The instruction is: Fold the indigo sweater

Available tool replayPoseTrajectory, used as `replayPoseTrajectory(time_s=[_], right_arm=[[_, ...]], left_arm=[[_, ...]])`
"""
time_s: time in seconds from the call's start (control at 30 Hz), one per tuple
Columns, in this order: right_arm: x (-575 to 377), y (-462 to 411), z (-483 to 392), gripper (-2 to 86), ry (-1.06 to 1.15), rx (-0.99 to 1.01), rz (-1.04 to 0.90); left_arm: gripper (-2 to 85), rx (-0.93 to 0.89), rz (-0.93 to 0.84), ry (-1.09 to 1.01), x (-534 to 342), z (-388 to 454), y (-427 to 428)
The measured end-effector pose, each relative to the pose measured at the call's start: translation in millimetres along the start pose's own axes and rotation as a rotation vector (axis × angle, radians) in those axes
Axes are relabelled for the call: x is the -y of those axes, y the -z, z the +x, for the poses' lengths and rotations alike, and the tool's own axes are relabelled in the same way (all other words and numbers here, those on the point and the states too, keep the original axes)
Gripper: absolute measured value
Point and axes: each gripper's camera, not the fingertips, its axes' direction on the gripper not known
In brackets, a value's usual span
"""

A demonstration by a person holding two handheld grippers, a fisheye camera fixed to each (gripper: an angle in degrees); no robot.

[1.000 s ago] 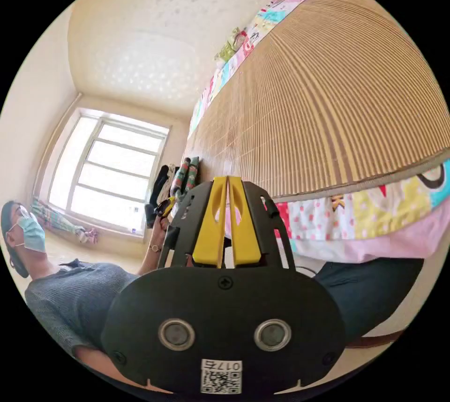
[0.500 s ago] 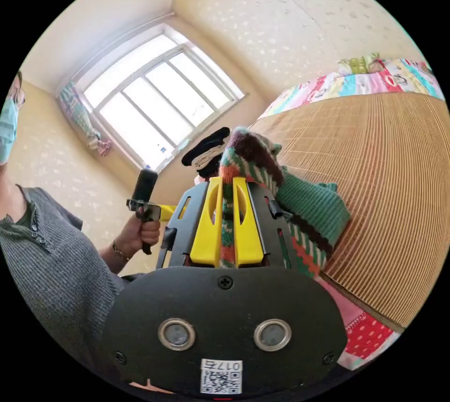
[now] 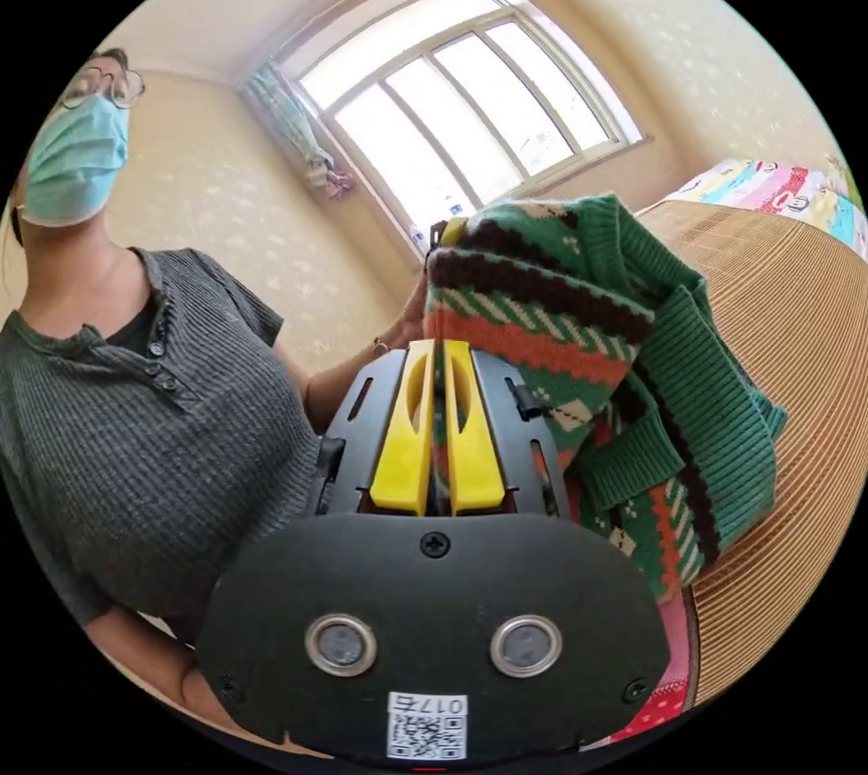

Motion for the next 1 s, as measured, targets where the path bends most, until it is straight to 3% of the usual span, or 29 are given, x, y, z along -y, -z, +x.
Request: replayPoseTrajectory(time_s=[0.1, 0.23, 0.43, 0.63, 0.7, 0.77, 0.87, 0.97, 1.0], right_arm=[[-24.7, 61.6, 4.4, 1.4, -0.099, -0.008, 0.209], [-58.6, 112.6, 1.2, 2.5, -0.202, -0.277, 0.341], [-76.5, 108.7, 9.6, 16.1, -0.241, -0.397, 0.266], [-65.8, 64.8, 68.7, 22.0, -0.305, -0.350, 0.180], [-53.9, 41.5, 89.3, 19.9, -0.326, -0.367, 0.097], [-39.4, 25.0, 82.0, 6.2, -0.169, -0.309, 0.074], [-25.4, 49.5, 53.1, 5.5, -0.218, -0.539, 0.157], [-10.6, 100.5, -6.8, 5.4, -0.209, -0.802, 0.335], [-7.2, 110.1, -21.3, 5.4, -0.212, -0.868, 0.373]], left_arm=[[4.9, -0.217, 0.007, -0.394, 17.7, 63.8, 8.7], [4.8, -0.729, 0.074, -0.698, 42.0, 104.0, -9.1], [4.8, -1.255, 0.143, -0.851, 68.9, 144.8, -47.1], [4.8, -1.494, 0.120, -0.903, 68.7, 188.6, -82.6], [4.8, -1.542, 0.138, -0.870, 68.5, 190.3, -92.5], [4.8, -1.524, 0.126, -0.827, 69.6, 191.0, -98.0], [4.8, -1.362, 0.106, -0.797, 70.1, 192.7, -79.0], [4.8, -1.053, 0.036, -0.777, 66.4, 199.6, -39.2], [4.8, -0.878, 0.011, -0.727, 63.2, 199.2, -25.2]])
